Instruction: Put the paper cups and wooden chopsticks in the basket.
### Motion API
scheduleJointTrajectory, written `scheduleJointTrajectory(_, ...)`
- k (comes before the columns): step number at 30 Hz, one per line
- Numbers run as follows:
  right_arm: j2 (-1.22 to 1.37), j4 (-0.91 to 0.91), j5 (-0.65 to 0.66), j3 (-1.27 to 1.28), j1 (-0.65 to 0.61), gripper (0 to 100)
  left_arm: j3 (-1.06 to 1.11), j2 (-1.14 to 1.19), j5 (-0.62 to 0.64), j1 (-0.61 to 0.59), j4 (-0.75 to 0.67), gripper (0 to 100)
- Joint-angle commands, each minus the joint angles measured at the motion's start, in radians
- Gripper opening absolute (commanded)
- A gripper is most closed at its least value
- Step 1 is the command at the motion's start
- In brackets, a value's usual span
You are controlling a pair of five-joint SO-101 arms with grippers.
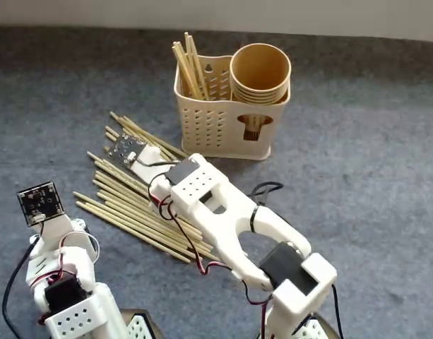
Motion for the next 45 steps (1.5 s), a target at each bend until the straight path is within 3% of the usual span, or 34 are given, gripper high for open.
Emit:
scheduleJointTrajectory(1,-0.111,0.044,-0.008,-0.039,0.016,0.6,0.021,-0.013,-0.008,-0.008,-0.017,1)
scheduleJointTrajectory(17,-0.163,0.104,-0.011,-0.050,0.033,0.6,0.021,-0.013,-0.009,-0.008,-0.017,1)
scheduleJointTrajectory(21,-0.176,0.157,-0.075,-0.053,0.042,0.6,0.021,-0.013,-0.009,-0.008,-0.017,1)
scheduleJointTrajectory(35,-0.631,0.153,-0.086,0.013,0.091,0.6,0.021,-0.013,-0.009,-0.008,-0.017,1)
scheduleJointTrajectory(40,-0.754,0.119,-0.229,0.050,0.091,0.6,0.021,-0.013,-0.009,-0.008,-0.017,1)
scheduleJointTrajectory(45,-0.857,0.030,-0.253,0.107,0.093,0.6,0.021,-0.013,-0.009,-0.008,-0.017,1)
